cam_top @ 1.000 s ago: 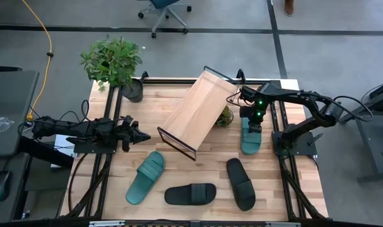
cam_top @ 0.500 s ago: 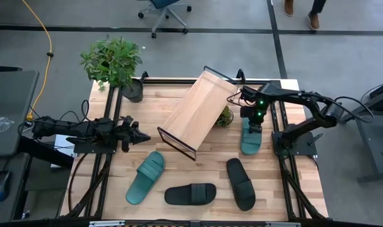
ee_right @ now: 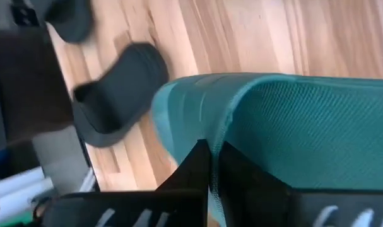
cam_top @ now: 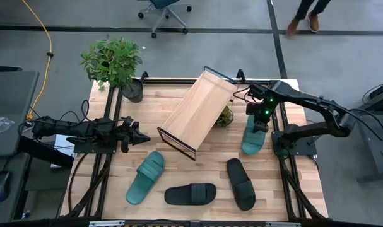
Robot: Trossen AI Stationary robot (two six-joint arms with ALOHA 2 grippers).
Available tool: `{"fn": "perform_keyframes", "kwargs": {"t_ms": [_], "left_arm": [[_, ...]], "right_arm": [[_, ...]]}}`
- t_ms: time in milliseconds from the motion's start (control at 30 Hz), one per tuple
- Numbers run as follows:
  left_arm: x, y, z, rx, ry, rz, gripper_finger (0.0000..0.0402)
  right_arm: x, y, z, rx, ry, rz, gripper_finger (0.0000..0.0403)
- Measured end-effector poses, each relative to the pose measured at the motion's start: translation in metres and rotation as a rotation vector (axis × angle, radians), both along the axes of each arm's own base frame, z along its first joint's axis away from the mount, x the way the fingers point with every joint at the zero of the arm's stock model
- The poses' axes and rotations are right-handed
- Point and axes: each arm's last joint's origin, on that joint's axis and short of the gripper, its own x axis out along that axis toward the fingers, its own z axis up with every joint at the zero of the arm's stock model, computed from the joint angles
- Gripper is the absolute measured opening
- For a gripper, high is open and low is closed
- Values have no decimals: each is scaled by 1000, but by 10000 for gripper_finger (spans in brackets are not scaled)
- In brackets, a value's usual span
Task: Pick and place slides into the shelf
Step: Put the right blue slide on the shelf
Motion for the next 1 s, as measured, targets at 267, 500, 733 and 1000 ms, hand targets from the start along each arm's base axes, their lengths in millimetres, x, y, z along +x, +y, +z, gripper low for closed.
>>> {"fn": "perform_keyframes", "kwargs": {"t_ms": [267, 500, 733, 1000], "left_arm": [[0, 0, 0, 2, 0, 0, 1], [0, 0, 0, 2, -1, 0, 1], [0, 0, 0, 2, -1, 0, 1], [0, 0, 0, 2, -1, 0, 1]], "right_arm": [[-12, 12, 18, 5, -80, -87, 0], [-21, 19, 30, -6, -148, -158, 0], [-25, 24, 43, 2, -262, -229, 0], [-29, 29, 56, 33, -377, -294, 0]]}}
